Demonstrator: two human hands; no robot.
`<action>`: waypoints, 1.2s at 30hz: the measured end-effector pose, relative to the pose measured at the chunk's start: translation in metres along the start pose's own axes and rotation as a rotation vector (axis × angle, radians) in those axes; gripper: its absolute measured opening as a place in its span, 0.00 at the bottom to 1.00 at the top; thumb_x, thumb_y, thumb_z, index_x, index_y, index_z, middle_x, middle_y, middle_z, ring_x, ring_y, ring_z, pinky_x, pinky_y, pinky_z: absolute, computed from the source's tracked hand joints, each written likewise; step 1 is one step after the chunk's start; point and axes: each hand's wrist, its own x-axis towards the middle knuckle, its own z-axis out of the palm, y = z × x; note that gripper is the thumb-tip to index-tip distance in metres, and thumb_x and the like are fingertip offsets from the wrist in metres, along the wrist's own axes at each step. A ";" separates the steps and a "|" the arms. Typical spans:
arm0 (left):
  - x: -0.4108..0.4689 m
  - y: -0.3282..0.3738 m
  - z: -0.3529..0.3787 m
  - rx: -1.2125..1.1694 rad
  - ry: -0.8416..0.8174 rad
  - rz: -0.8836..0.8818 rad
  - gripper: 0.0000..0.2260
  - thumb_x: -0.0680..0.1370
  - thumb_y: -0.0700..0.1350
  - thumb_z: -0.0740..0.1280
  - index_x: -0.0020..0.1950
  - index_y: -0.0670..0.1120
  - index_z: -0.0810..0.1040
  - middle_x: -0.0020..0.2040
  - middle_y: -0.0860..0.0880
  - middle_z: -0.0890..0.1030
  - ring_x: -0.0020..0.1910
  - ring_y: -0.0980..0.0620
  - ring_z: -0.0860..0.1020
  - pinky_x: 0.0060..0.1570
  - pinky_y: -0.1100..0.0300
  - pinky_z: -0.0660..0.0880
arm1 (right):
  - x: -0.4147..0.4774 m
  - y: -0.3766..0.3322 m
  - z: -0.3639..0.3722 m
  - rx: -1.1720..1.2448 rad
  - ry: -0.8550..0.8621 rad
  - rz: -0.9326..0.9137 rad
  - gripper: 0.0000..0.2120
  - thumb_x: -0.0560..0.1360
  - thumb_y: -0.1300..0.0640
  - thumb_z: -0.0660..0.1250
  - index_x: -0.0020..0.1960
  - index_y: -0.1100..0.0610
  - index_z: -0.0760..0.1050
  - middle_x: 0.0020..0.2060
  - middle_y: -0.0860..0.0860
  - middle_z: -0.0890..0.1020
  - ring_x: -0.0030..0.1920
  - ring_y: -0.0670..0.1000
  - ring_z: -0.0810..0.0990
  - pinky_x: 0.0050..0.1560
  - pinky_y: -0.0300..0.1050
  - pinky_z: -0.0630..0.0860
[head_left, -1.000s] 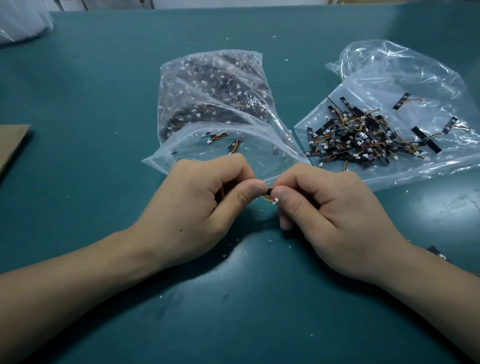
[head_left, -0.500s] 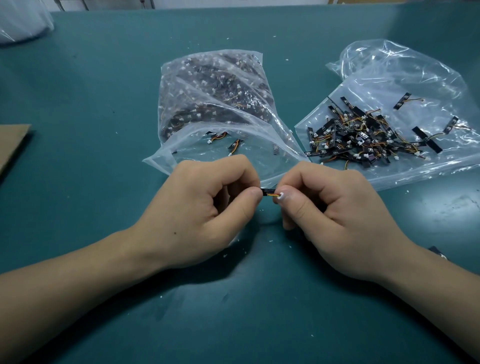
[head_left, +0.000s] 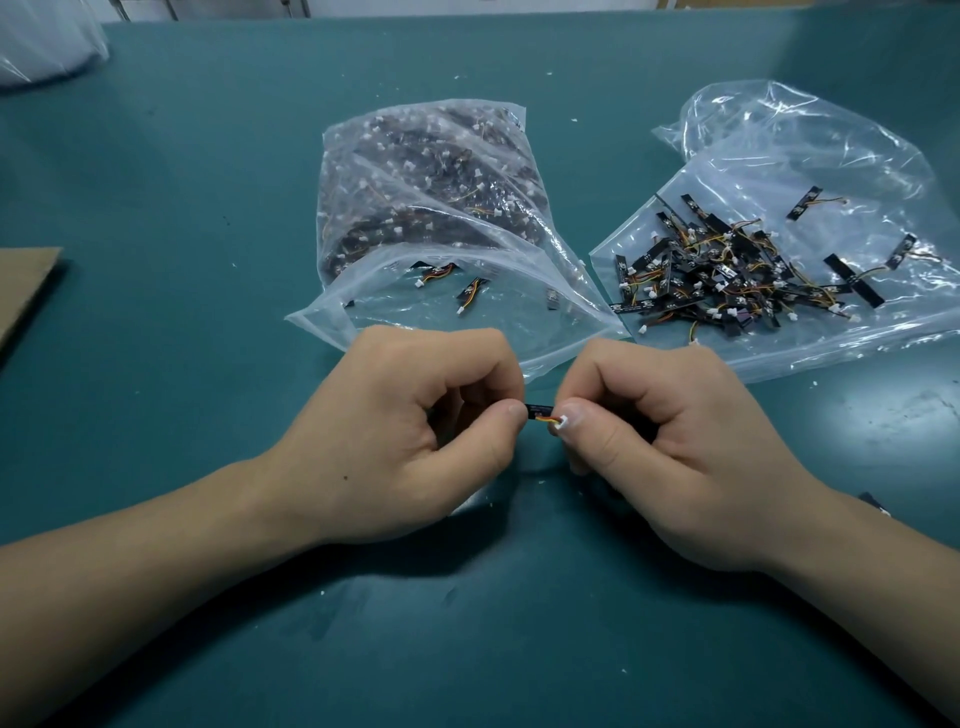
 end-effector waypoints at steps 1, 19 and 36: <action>0.000 0.000 0.000 -0.002 -0.010 0.007 0.06 0.76 0.44 0.66 0.39 0.46 0.76 0.28 0.55 0.72 0.27 0.54 0.70 0.30 0.68 0.65 | 0.000 0.000 0.000 -0.002 -0.006 -0.004 0.10 0.79 0.54 0.65 0.40 0.52 0.74 0.28 0.49 0.77 0.27 0.51 0.74 0.29 0.40 0.68; -0.003 -0.003 0.001 0.034 -0.037 0.079 0.07 0.76 0.43 0.65 0.38 0.45 0.75 0.31 0.55 0.71 0.31 0.57 0.68 0.35 0.67 0.65 | -0.004 0.002 -0.002 -0.024 -0.073 -0.077 0.09 0.78 0.52 0.65 0.40 0.53 0.73 0.29 0.46 0.74 0.28 0.45 0.70 0.31 0.34 0.64; 0.001 -0.009 0.005 0.465 -0.076 -0.216 0.17 0.71 0.44 0.59 0.57 0.56 0.77 0.60 0.59 0.77 0.63 0.51 0.73 0.64 0.54 0.60 | 0.001 0.011 -0.001 0.421 0.094 0.090 0.15 0.78 0.61 0.69 0.63 0.52 0.76 0.31 0.52 0.79 0.25 0.44 0.71 0.30 0.33 0.69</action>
